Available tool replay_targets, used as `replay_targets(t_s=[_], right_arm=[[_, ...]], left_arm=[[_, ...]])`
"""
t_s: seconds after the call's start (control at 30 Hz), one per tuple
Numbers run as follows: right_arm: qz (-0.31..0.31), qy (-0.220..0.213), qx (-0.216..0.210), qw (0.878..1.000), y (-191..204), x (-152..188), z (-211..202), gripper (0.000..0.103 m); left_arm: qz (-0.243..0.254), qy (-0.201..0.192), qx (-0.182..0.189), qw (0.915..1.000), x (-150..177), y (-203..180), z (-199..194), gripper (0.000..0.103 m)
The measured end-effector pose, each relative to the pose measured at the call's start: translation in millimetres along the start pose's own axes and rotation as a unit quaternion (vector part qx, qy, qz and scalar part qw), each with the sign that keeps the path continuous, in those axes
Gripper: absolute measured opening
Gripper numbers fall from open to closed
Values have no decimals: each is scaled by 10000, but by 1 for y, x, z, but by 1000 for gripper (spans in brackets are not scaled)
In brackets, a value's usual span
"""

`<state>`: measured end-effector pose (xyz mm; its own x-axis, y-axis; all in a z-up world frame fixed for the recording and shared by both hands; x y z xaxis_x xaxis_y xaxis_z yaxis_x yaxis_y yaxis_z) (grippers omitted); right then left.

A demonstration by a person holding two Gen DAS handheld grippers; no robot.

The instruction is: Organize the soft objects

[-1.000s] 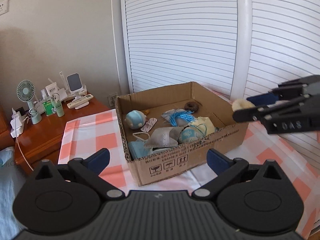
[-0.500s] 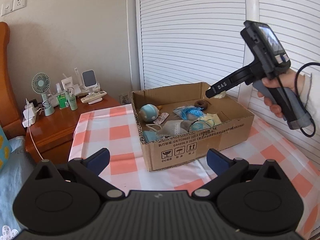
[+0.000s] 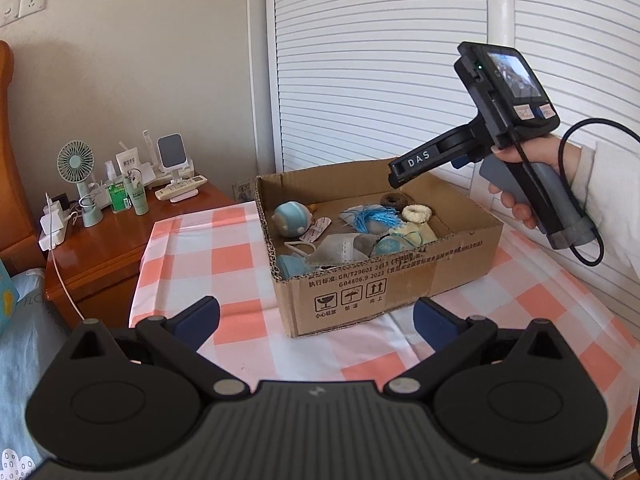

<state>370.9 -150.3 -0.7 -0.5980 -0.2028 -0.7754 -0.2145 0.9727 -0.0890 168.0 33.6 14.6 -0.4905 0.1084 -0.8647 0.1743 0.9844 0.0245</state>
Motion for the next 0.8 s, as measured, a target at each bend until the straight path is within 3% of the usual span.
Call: replay_targets(t_s=[0.23,0.37,0.8], right_arm=[[328,233,76,9992,2,17,-43,103],[351,324,339,9983,8,41,-81,103],[731,20,534,9959,33,109,-181,103]], left_arm=[[-117,89,-145,9998,-1,-1,-7,102],[-246,248,-354,9988,-2,-1,-10,102],[-402,400,-634,9964,-9,-10,-24,102]])
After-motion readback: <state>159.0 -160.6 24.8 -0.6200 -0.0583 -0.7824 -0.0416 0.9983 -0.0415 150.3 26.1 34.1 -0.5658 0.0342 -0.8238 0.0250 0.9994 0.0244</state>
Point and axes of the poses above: each gripper's, at about its wrist camera, not at the fingertips, and z roughly the way its jaws point, y to its left, x to its underside, the point moved 4 cm from there along z, roughly the way its jaws point, and after that the axes turned 3 degrees about -y, right-handed, at the moved point
